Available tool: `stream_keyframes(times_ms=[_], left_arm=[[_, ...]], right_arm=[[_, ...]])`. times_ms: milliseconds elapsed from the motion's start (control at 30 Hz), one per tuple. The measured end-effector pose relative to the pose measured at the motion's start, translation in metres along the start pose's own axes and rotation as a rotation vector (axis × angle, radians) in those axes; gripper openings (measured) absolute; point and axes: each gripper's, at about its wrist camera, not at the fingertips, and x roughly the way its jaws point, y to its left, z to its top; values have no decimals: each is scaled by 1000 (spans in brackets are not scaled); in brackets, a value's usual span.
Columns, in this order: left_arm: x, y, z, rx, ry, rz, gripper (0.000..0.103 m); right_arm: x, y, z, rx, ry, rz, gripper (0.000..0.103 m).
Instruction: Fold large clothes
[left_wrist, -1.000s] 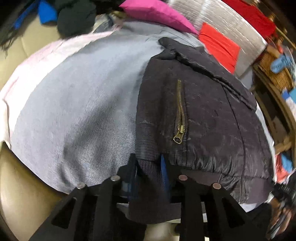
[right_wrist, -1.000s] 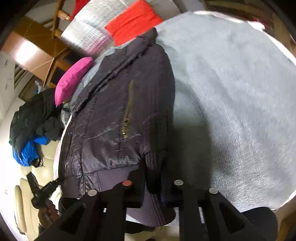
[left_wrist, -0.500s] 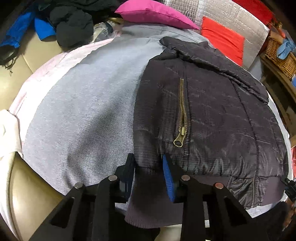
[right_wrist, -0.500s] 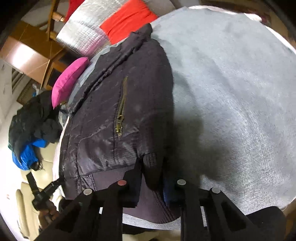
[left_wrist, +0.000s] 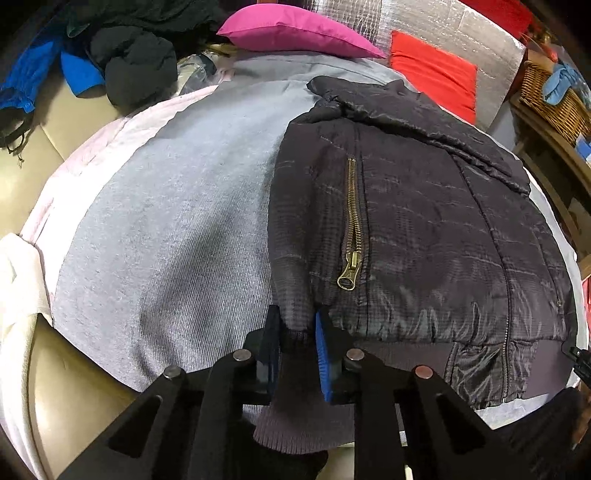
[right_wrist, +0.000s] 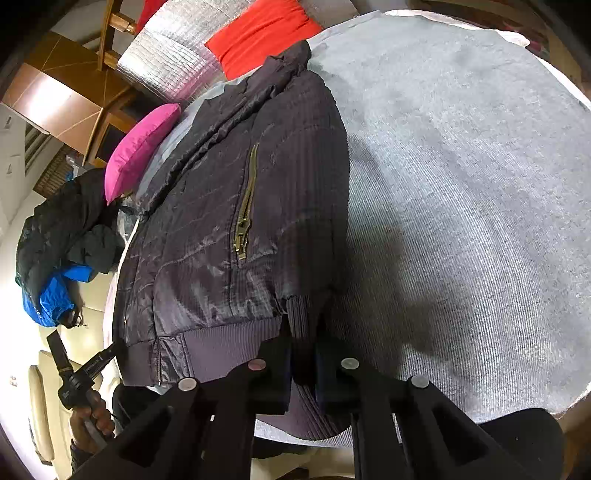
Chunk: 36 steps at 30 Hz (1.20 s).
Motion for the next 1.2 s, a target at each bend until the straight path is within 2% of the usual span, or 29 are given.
stream_keyframes(times_ms=[300, 400, 467, 500, 567, 600, 633, 700, 733, 767, 800, 833, 933, 1067, 1200], left_arm=[[-5, 6, -5, -11, 15, -35, 19], [0, 11, -2, -39, 26, -39, 23], [1, 14, -1, -69, 25, -53, 31], [2, 15, -1, -79, 25, -61, 32], [2, 13, -1, -81, 29, -64, 43], [3, 11, -1, -80, 36, -66, 48], [4, 9, -1, -79, 37, -75, 51], [4, 4, -4, -57, 25, -63, 51], [5, -1, -5, -28, 21, -41, 48], [5, -3, -6, -12, 18, -21, 35], [6, -4, -6, -1, 15, 5, 29], [5, -2, -6, 0, 15, 8, 21], [-3, 3, -5, -5, 8, -26, 16], [-20, 2, -3, 21, -29, -42, 15], [-25, 5, -3, 21, -23, -50, 15]], right_arm=[[-10, -3, 4, -9, 19, 11, 10], [-7, -11, 13, 19, 26, 35, 15], [-4, -10, 14, 21, 25, 26, 18], [-3, -8, 15, 9, 19, 14, 21], [0, -7, 15, 4, 18, 12, 35], [2, -7, 15, 10, 21, 13, 56], [3, -7, 15, 16, 19, 13, 69], [5, -3, 13, 0, 7, 15, 69], [5, -1, 11, -10, 6, 13, 67], [6, 1, 10, -22, 6, 20, 61], [8, 2, 10, -25, 14, 21, 30], [11, 2, 9, -21, 25, -1, 21], [10, 2, 8, -25, 28, -14, 13], [3, 12, 8, -68, 28, -37, 11], [-5, 18, 8, -105, 33, -46, 10]])
